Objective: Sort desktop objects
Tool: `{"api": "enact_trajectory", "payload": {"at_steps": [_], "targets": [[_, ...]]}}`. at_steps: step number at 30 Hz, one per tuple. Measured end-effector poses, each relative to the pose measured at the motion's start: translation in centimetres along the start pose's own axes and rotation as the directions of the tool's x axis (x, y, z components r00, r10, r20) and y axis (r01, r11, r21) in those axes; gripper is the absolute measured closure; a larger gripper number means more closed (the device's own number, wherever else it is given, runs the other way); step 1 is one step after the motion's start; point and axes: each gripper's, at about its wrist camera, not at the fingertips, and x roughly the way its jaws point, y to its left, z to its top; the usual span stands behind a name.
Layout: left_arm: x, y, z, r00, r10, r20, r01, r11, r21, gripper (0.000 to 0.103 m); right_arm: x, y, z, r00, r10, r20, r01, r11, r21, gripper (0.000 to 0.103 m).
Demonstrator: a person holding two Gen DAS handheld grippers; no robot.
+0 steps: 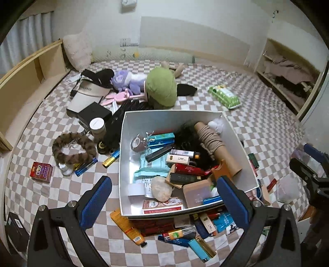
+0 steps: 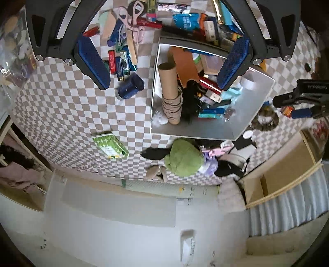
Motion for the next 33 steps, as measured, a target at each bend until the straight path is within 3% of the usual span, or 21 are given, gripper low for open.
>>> {"api": "enact_trajectory", "payload": {"at_steps": [6, 14, 20, 33], "targets": [[-3.2, -1.1, -1.2, 0.996, 0.008, 0.083, -0.013, 0.999, 0.050, 0.000, -2.1, 0.7, -0.7, 0.999, -0.017, 0.033, 0.018, 0.999, -0.029, 0.000], [-6.6, -2.1, -3.3, 0.987, -0.082, 0.138, 0.072, 0.994, 0.076, 0.000, -4.6, 1.5, -2.2, 0.998, 0.005, 0.068, -0.003, 1.000, -0.027, 0.000], [-8.1, -3.0, -4.9, 0.982, -0.048, 0.181, 0.023, 0.990, 0.138, 0.000, -6.0, 1.8, -3.2, 0.996, 0.013, 0.090, -0.011, 1.000, -0.016, 0.000], [-8.2, -2.3, -6.5, 0.984, -0.001, 0.176, -0.025, 0.990, 0.142, 0.000, -7.4, 2.6, -5.4, 0.994, 0.020, 0.108, -0.018, 1.000, -0.022, 0.000]]}}
